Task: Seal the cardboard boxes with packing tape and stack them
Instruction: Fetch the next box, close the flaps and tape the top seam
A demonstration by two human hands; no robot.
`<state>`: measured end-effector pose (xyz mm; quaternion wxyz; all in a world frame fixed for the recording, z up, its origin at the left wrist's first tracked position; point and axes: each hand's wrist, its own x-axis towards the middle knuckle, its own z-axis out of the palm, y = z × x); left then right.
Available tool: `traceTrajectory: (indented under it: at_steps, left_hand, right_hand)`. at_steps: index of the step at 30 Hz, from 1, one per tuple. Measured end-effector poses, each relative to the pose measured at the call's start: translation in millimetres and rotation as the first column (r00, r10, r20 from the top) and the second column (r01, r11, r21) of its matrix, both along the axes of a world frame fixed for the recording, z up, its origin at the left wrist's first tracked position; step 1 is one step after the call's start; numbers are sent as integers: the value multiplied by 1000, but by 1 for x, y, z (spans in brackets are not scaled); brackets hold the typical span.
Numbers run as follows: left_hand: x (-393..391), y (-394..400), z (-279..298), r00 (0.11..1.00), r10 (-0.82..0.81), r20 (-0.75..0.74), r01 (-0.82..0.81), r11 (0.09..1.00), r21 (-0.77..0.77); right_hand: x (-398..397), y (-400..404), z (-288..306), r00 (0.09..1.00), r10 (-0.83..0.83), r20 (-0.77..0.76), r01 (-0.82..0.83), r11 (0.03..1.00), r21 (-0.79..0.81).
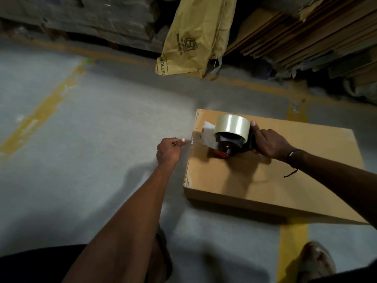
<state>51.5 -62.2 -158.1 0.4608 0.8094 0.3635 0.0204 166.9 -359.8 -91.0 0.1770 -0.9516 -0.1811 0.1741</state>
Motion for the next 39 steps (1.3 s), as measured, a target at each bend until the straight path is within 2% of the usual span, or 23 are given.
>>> traceTrajectory:
  at_steps: [5,8,10,12,13,15,17,18,19,22,25,30,34,36,39]
  left_hand:
    - [2,-14,-6,999,28,-28,-32,990,-139]
    - [5,-19,-10,989,53,-136,-80,975,-206]
    - [-1,-18,-14,964,-4,-267,-36,989,-144]
    - [-11,-18,-21,940,-14,-341,8,1000,-18]
    - [-15,-20,-21,948,25,-316,-10,999,50]
    - [-14,-23,-16,982,122,-143,-102,985,138]
    - [-7,-28,-5,987,149,54,-155,976,150]
    - [-3,-32,2,988,124,92,-135,982,130]
    - [2,-36,9,994,67,88,-76,991,113]
    - [11,-56,20,995,-79,-61,85,992,98]
    - [14,-70,13,993,-18,-113,36,987,159]
    - [12,-77,7,996,32,-84,-13,977,213]
    - [6,-89,12,997,27,-74,-1,946,324]
    - [5,-91,14,997,-7,-74,36,915,402]
    - [6,-91,12,997,-29,-73,59,889,453]
  right_hand:
    - [0,0,-4,1000,10,-1,-10,1000,-1]
    - [-1,1,-4,1000,24,-3,-24,1000,-9]
    - [0,1,-5,1000,20,-12,-20,1000,1]
    - [1,1,-5,1000,17,-11,-17,1000,-5]
    - [2,1,-6,1000,21,-8,-21,1000,-5]
    - [3,1,-6,999,33,-5,-33,999,-5]
    - [3,2,-7,999,33,-26,-34,999,-14]
    - [2,2,-7,999,31,-45,-31,999,-11]
    - [1,2,-6,997,29,-70,-29,1000,-8]
    - [-1,1,-3,986,48,-158,-47,999,10]
    - [-2,-1,-2,988,30,-149,-27,999,23]
    - [-1,-1,-6,1000,7,-24,-8,1000,-18]
    - [4,-9,-5,997,-4,-75,8,999,42]
    - [5,-22,-3,997,-6,-81,7,1000,14]
    - [3,-62,0,987,-116,-115,115,993,-18]
